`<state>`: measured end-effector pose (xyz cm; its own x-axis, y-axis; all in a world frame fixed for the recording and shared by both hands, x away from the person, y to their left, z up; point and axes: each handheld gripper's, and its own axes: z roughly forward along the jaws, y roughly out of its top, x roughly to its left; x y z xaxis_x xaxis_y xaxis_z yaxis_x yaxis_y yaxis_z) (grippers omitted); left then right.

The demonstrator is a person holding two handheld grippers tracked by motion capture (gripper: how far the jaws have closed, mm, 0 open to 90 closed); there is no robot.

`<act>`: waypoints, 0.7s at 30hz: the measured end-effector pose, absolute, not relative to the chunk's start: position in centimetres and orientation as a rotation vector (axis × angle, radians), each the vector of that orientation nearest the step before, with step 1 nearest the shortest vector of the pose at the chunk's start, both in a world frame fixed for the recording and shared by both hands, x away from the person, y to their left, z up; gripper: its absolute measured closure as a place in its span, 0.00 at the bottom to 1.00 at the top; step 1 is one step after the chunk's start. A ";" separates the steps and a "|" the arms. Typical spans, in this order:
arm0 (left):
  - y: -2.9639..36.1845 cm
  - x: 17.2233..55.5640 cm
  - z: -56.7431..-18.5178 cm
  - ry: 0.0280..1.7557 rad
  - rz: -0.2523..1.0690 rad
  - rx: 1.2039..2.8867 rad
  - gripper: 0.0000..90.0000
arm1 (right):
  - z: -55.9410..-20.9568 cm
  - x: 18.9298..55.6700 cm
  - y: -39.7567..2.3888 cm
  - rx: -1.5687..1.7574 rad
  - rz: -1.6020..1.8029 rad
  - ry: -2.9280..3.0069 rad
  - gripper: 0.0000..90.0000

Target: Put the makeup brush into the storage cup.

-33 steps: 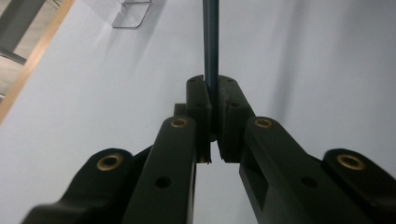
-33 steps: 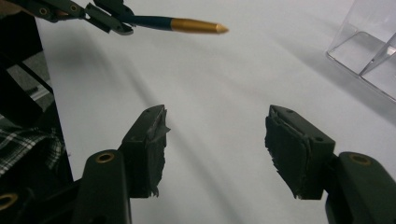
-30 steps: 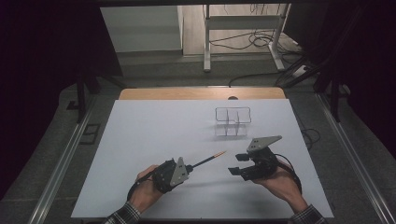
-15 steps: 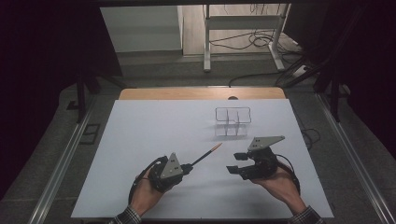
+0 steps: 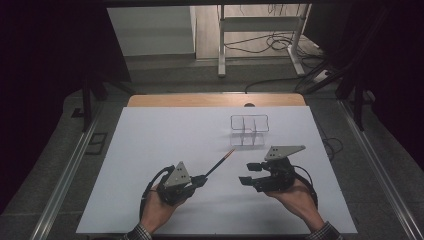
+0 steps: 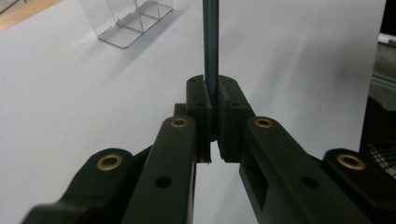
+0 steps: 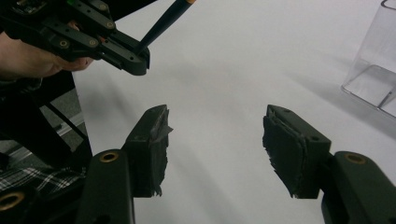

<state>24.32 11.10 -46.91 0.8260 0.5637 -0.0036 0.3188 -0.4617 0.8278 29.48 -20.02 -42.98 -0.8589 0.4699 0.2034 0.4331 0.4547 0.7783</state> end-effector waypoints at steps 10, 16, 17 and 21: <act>11.1 24.0 -46.9 0.677 0.272 2.005 0.95 | -42.7 29.4 -19.4 0.853 1.449 2.612 0.47; 10.9 23.9 -47.0 0.688 0.252 1.984 0.95 | -42.4 29.4 -19.1 0.864 1.508 2.588 0.48; 10.9 23.9 -47.0 0.690 0.248 1.982 0.95 | -42.4 29.5 -19.1 0.863 1.517 2.585 0.48; 10.7 23.8 -47.2 0.696 0.232 1.974 0.95 | -42.1 29.6 -18.9 0.880 1.564 2.570 0.49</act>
<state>23.85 10.68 -47.21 0.8166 0.5627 -0.1284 0.3731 -0.3449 0.8613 29.59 -18.85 -42.13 -0.8423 0.4639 0.2746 0.4571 0.3446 0.8200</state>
